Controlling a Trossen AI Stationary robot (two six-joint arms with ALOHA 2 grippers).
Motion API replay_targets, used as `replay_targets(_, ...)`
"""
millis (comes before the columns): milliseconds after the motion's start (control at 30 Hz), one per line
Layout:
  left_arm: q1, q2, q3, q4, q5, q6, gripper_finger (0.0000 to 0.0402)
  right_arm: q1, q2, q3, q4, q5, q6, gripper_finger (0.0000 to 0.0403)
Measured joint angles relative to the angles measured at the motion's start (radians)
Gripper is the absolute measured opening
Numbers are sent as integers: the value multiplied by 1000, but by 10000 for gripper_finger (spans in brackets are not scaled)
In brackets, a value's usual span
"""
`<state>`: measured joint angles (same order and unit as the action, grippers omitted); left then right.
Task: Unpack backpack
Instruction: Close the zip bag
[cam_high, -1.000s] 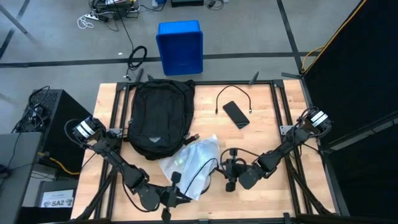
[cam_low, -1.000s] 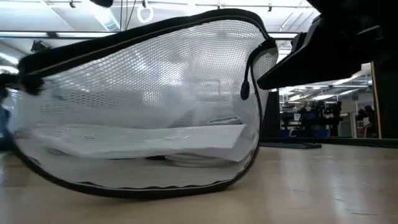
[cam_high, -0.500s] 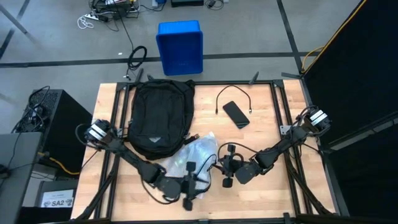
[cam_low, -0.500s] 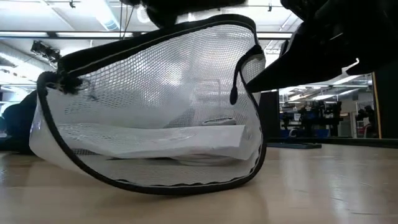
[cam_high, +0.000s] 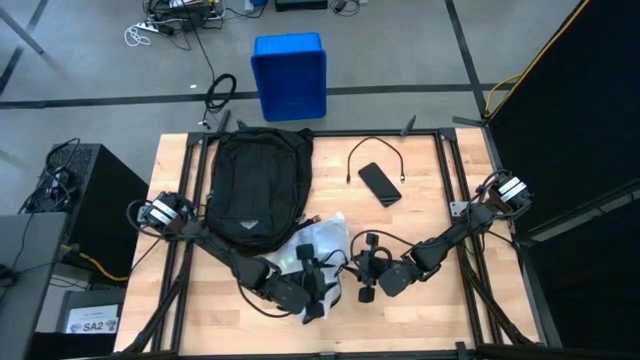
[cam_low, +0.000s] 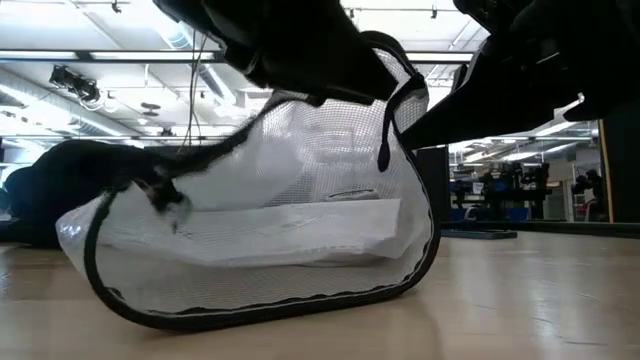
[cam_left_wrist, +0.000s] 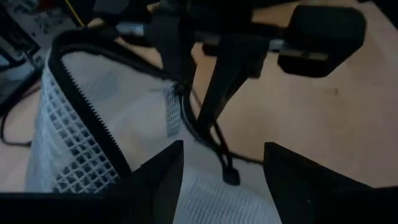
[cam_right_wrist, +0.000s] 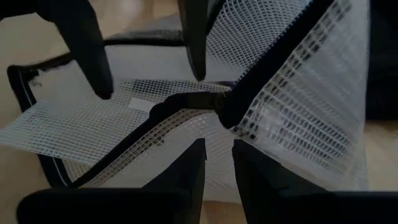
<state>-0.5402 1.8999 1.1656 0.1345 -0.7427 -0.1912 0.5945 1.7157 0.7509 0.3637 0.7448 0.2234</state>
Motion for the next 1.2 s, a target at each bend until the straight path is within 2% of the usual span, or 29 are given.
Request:
replay_targets(267,36,18,0,-20,65,-80,190,0,0,0,2,0,-5,58)
replay_targets(433,56,72,0,38,129,-79,190,0,0,0,5,0,-6,58)
replay_targets(667,62,98,0,73,139,-71,181,-1,0,0,6,0,-6,58)
replay_targets(867,62,98,0,113,140,-25,128,-1,0,0,6,0,-7,58)
replay_targets(1067,62,98,0,96,153,-16,20,-1,0,0,6,0,-7,58)
replay_targets(1200,52,98,0,58,154,3,13,6,0,0,4,-6,-31,58)
